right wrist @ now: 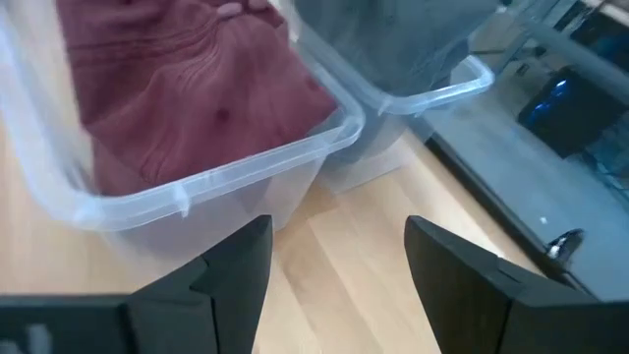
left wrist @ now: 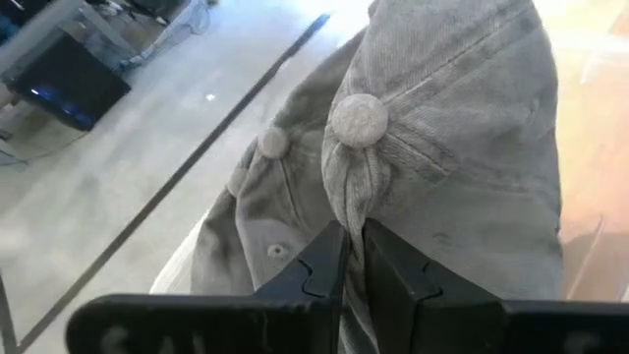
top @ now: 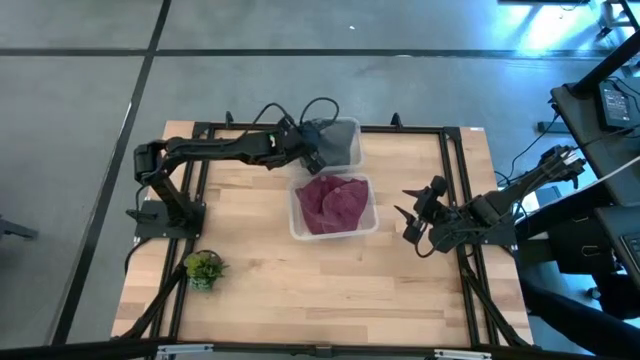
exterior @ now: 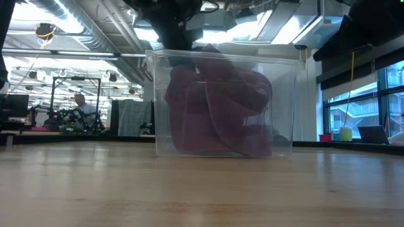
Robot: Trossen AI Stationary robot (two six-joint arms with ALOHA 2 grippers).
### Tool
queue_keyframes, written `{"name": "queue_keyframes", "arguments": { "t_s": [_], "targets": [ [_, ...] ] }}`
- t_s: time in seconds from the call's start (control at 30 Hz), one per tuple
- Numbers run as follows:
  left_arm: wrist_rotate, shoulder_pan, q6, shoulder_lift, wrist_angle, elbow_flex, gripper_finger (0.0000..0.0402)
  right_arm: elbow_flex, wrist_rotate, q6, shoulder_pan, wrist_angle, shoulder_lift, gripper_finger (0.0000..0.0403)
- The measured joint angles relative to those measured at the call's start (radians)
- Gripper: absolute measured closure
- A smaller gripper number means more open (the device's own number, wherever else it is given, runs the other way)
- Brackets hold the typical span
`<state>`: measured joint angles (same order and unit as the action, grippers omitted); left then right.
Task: Pick & Place hat
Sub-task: Put the gray cap into the top transparent bin
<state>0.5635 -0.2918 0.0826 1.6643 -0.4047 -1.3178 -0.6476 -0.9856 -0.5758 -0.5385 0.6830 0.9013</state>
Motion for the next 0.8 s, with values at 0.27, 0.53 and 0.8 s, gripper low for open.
{"name": "queue_keyframes", "arguments": {
  "t_s": [0.27, 0.53, 0.8],
  "targets": [
    [-0.039, -0.011, -0.018, -0.01, -0.002, -0.002, 0.0366, 0.0, -0.017, 0.035, 0.0, -0.001, -0.02, 0.0171],
    [-0.038, -0.011, -0.006, -0.013, 0.022, -0.003, 0.0368, 0.0, -0.042, -0.007, 0.013, -0.001, -0.02, 0.0171],
    [-0.238, -0.061, 0.062, 0.006, 0.134, -0.004, 0.0368, 0.0, -0.041, -0.153, 0.063, -0.001, -0.02, 0.0171]
  ]
}}
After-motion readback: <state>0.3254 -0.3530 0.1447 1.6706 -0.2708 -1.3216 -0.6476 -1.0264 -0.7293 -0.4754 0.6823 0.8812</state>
